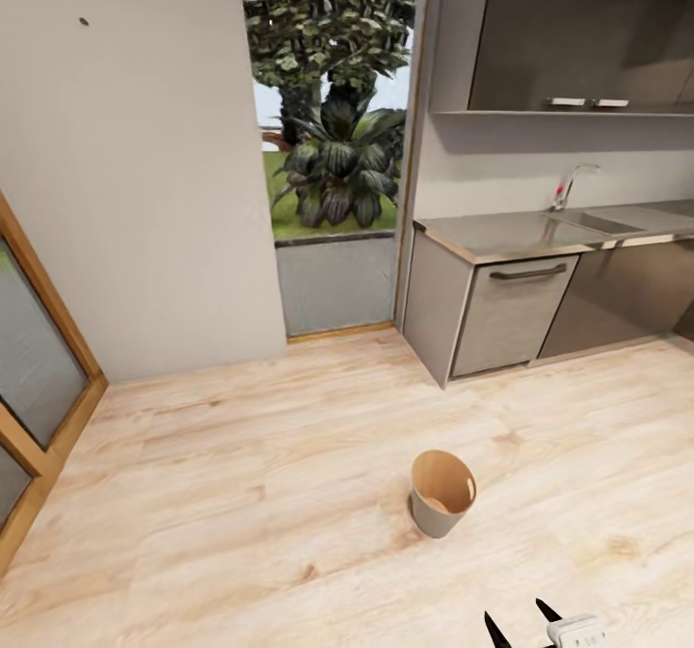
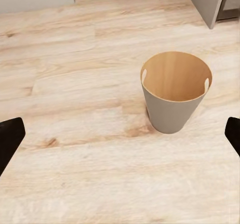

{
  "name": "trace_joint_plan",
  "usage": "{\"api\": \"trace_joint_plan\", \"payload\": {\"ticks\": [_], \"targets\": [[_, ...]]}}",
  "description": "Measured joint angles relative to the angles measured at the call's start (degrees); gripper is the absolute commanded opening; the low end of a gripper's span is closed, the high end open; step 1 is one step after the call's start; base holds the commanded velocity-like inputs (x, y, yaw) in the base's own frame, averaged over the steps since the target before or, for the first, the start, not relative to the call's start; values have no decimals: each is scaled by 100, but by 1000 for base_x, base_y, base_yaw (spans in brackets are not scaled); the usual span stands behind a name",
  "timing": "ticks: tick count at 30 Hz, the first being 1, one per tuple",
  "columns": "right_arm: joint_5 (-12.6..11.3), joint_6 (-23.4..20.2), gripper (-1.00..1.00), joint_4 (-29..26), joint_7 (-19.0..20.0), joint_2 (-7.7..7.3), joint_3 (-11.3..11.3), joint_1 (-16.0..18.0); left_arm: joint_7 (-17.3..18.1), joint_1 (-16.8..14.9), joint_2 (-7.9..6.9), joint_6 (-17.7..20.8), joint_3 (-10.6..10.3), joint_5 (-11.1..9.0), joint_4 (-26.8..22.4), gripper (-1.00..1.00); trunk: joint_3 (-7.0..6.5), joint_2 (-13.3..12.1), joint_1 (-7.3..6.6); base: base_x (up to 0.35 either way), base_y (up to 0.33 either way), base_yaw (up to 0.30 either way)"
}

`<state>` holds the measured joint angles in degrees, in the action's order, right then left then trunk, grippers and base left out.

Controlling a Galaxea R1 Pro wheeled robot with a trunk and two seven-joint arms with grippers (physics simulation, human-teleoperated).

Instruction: Put the three can of soda from the living room inside the tash can in the kitchen.

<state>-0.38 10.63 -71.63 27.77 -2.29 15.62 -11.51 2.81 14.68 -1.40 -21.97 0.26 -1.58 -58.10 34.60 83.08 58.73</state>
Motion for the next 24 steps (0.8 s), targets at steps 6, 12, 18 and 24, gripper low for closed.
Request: {"api": "trace_joint_plan", "payload": {"ticks": [6,12,18,24], "targets": [[-4,0,100,0,-5,0,1,0,0,0,0,0,0,0,0,100,0,0,0,323,0,-1],[-17,-6,100,0,-14,0,12,1,0,0,1,9,0,6,2,100,0,0,0,323,0,0],[-29,-18,100,0,-22,-6,49,8,6,0,4,19,0,10,8,100,0,0,0,323,0,0],[-27,-31,100,4,-24,-8,68,21,8,0,5,18,0,2,93,100,0,0,0,321,-42,0]]}}
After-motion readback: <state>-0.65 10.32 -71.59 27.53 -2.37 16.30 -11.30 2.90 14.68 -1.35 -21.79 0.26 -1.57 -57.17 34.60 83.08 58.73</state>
